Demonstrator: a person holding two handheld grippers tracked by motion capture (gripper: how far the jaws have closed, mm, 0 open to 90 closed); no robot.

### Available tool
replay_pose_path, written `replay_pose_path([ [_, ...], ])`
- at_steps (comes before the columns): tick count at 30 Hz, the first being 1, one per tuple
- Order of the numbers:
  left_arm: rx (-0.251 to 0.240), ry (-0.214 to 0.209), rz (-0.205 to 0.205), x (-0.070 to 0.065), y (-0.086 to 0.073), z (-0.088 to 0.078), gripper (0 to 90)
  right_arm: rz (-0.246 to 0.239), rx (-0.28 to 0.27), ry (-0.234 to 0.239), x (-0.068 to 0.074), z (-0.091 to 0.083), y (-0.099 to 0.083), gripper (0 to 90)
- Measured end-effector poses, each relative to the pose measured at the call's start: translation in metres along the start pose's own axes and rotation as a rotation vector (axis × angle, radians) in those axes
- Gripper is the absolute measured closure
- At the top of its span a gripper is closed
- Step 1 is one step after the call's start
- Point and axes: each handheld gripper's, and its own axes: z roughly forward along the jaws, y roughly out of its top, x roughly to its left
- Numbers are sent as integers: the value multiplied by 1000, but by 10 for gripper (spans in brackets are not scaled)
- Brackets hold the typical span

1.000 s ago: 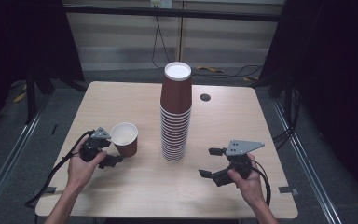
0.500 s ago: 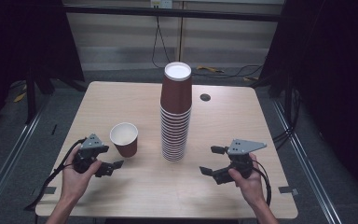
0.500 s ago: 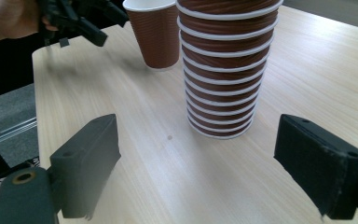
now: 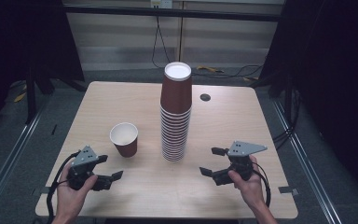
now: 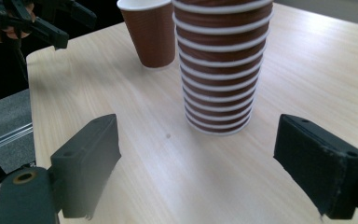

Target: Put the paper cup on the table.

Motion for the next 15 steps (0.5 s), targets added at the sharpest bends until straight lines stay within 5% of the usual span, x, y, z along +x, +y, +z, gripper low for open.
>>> replay_pose_path([
  [8,-7,-16,-9,-19,-9,15,164,17,4,-30,9,-6,-16,139],
  [15,-48,30,-11,-32,-23,27,157,81,-25,-49,9,-1,-33,142],
])
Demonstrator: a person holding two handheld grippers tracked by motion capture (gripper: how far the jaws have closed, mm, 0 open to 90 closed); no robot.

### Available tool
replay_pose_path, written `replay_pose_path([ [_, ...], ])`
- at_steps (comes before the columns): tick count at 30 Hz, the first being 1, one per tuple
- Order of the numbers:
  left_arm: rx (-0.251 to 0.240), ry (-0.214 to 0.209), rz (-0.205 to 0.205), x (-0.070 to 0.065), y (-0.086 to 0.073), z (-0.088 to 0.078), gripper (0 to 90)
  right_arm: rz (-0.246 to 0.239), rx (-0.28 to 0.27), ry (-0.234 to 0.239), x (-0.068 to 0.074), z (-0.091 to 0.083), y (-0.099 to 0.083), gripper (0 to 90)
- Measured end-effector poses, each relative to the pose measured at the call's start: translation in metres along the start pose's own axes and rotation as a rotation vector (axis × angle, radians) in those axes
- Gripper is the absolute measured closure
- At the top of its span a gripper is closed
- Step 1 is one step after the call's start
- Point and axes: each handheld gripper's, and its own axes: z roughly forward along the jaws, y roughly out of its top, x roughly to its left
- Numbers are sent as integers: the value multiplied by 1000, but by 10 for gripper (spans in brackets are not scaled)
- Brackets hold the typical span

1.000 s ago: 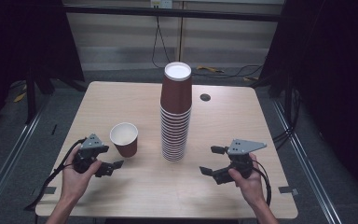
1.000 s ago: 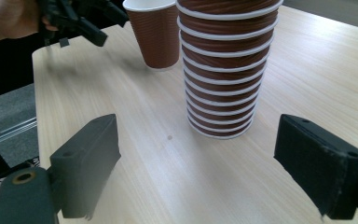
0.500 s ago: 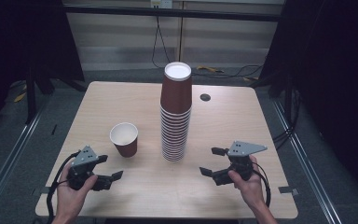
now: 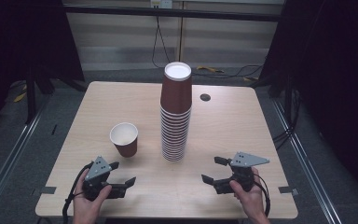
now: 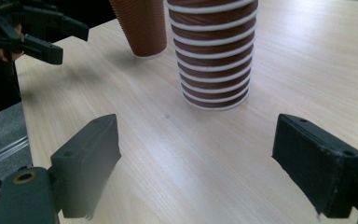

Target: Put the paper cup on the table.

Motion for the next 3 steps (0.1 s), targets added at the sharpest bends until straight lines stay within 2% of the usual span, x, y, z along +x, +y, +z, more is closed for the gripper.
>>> replay_pose_path([
  [1,0,-21,-8,1,-3,1,157,-1,3,-11,0,1,-1,143],
  [3,-5,-23,-25,3,-6,2,157,5,9,-26,-1,3,-3,143],
])
